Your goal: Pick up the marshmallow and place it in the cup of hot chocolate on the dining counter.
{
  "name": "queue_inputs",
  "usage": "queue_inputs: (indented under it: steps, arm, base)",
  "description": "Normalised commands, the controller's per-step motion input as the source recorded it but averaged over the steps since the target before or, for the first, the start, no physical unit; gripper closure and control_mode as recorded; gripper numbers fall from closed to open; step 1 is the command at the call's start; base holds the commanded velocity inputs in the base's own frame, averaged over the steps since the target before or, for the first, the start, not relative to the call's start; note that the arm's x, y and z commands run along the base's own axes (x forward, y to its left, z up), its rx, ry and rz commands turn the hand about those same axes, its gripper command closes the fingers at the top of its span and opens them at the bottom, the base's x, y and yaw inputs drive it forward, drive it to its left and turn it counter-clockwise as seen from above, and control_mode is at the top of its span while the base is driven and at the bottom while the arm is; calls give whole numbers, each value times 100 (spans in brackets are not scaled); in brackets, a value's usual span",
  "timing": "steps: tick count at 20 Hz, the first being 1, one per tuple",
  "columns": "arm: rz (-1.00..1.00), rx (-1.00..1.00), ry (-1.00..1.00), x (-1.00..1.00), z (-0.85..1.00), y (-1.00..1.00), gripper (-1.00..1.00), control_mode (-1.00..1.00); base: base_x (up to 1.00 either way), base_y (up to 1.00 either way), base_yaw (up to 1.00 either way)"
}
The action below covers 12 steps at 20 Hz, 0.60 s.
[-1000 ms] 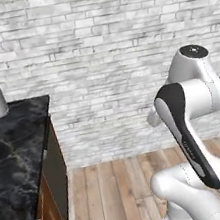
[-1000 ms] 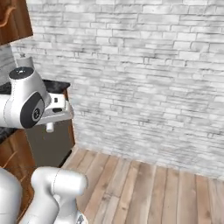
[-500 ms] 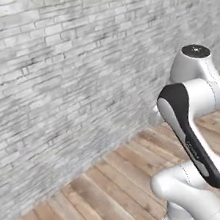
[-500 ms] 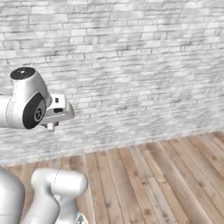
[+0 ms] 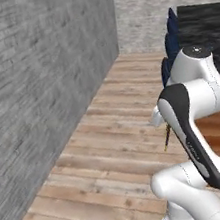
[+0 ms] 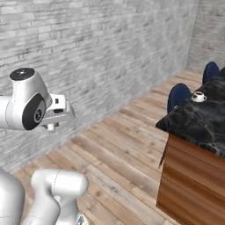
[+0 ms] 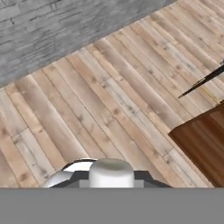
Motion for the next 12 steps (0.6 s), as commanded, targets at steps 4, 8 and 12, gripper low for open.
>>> queue_inputs:
  steps: [4,8,12]
  arm:
    - [0,0,0,0,0,0,100,100]
    - [0,0,0,0,0,0,100,100]
    - [0,0,0,0,0,0,100,100]
  base:
    - [96,74,-63]
    - [100,82,-61]
    - [87,74,-70]
